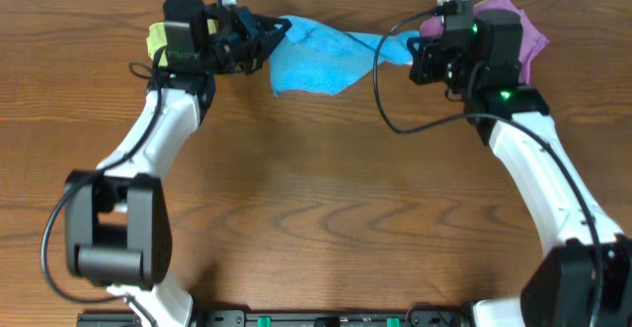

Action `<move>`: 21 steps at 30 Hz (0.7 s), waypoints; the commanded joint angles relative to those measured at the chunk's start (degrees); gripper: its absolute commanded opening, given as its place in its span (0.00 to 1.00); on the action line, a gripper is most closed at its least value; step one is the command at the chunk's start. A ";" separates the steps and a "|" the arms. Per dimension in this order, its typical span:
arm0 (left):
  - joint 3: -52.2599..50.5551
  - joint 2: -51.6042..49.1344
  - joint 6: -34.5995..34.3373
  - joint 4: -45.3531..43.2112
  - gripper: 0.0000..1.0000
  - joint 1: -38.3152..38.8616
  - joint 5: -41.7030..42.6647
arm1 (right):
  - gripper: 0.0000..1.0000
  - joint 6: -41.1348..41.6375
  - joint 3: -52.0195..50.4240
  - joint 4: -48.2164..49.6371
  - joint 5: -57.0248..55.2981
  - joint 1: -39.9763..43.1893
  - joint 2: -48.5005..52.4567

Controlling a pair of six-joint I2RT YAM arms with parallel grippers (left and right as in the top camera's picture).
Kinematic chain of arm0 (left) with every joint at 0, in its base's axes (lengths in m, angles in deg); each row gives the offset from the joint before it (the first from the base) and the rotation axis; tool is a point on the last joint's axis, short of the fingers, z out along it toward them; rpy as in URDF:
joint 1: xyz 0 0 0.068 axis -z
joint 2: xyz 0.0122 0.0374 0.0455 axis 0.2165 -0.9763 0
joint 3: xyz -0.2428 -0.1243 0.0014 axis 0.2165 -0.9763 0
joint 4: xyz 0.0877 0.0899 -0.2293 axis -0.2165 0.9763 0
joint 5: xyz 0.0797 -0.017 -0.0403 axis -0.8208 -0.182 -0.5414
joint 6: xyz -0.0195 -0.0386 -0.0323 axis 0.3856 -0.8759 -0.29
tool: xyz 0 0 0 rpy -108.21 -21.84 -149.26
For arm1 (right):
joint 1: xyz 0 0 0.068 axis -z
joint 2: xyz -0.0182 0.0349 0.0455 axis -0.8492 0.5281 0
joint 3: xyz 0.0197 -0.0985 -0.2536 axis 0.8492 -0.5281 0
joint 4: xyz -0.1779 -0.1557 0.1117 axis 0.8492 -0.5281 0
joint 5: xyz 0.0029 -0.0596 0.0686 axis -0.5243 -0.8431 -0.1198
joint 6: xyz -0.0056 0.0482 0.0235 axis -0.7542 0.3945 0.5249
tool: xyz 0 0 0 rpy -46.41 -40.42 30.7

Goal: Fold the cloth
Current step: 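Stretch the blue cloth between both grippers and lay it flat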

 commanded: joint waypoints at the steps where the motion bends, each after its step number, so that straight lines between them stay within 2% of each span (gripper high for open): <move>1: 5.99 -4.33 1.86 -0.33 0.06 -1.46 3.30 | 0.02 -0.22 2.58 0.17 -3.41 -0.37 0.37; 9: 19.71 -9.92 2.19 1.11 0.06 -3.54 6.73 | 0.01 -2.45 3.91 0.98 -5.97 -0.24 0.39; 13: 21.64 -9.92 6.16 6.58 0.06 -4.20 10.51 | 0.02 -2.58 3.93 -2.23 -5.73 -0.15 0.39; 17: 21.64 -9.92 16.13 18.69 0.06 -4.20 12.81 | 0.01 -3.43 3.93 -9.73 -5.70 -0.17 0.39; 21: 21.64 -9.92 33.86 40.81 0.06 -4.76 11.78 | 0.01 -4.13 3.93 -20.65 -5.53 -0.28 0.39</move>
